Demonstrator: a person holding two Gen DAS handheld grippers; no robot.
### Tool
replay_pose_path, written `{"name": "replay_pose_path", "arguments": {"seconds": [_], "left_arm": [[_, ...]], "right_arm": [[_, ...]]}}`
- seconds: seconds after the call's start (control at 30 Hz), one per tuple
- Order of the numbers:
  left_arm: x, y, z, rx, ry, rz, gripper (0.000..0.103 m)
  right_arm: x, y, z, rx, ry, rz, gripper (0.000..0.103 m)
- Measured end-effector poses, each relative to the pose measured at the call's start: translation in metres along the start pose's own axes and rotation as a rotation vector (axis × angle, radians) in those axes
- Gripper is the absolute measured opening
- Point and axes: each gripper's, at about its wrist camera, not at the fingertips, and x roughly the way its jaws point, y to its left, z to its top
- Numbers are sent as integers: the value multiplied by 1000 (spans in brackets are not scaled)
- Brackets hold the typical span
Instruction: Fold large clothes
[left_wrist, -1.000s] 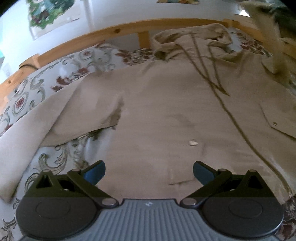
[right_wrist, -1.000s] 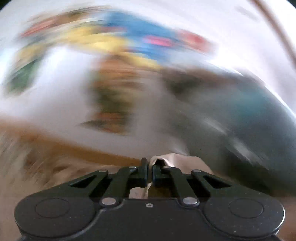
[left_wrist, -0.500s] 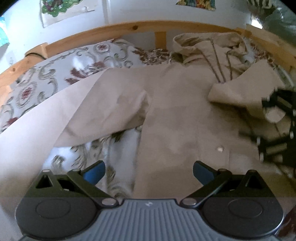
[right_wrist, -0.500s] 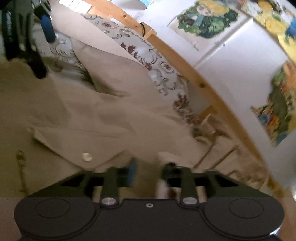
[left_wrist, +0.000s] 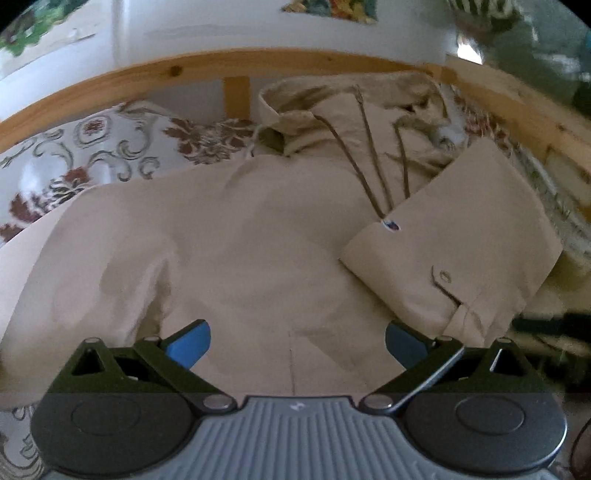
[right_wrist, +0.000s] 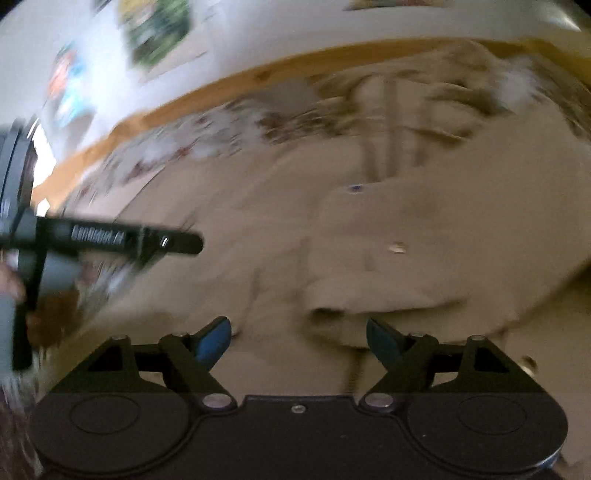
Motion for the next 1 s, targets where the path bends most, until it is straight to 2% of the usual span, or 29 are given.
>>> {"name": "replay_pose_path", "arguments": {"seconds": [0.1, 0.17, 0.23, 0.33, 0.37, 0.4, 0.47, 0.6, 0.77, 0.83, 0.9, 0.97, 1.0], "left_arm": [[10, -9, -3, 13, 30, -7, 102], [14, -12, -6, 11, 50, -7, 102], [14, -13, -7, 3, 62, -5, 102], [8, -16, -6, 7, 55, 4, 102], [5, -17, -5, 11, 48, 13, 102], [2, -17, -4, 11, 34, 26, 102], [-9, -17, 0, -15, -12, 57, 102], [-32, -6, 9, -119, -88, 104, 102], [-60, 6, 12, -197, -146, 150, 102], [-65, 7, 11, -202, -149, 169, 102], [-68, 5, 7, -194, -142, 182, 102], [-63, 0, 3, -181, -117, 205, 102], [-59, -2, 0, -173, -100, 216, 102]], "right_arm": [[-8, -26, 5, 131, -90, -58, 75], [-2, -37, 10, 144, -129, -125, 72], [12, -48, 15, 147, -121, -171, 68], [30, -59, 20, 175, -80, -185, 41], [34, -58, 19, 160, -77, -189, 21], [36, -56, 19, 132, -78, -184, 17], [35, -49, 22, 55, -126, -124, 15], [23, 2, 20, -246, -219, -10, 11], [3, 68, -8, -557, -232, 159, 13], [-2, 86, -21, -638, -203, 214, 25], [-9, 96, -30, -688, -176, 254, 52], [-18, 96, -31, -707, -173, 242, 71], [-25, 92, -30, -699, -186, 218, 76]]}}
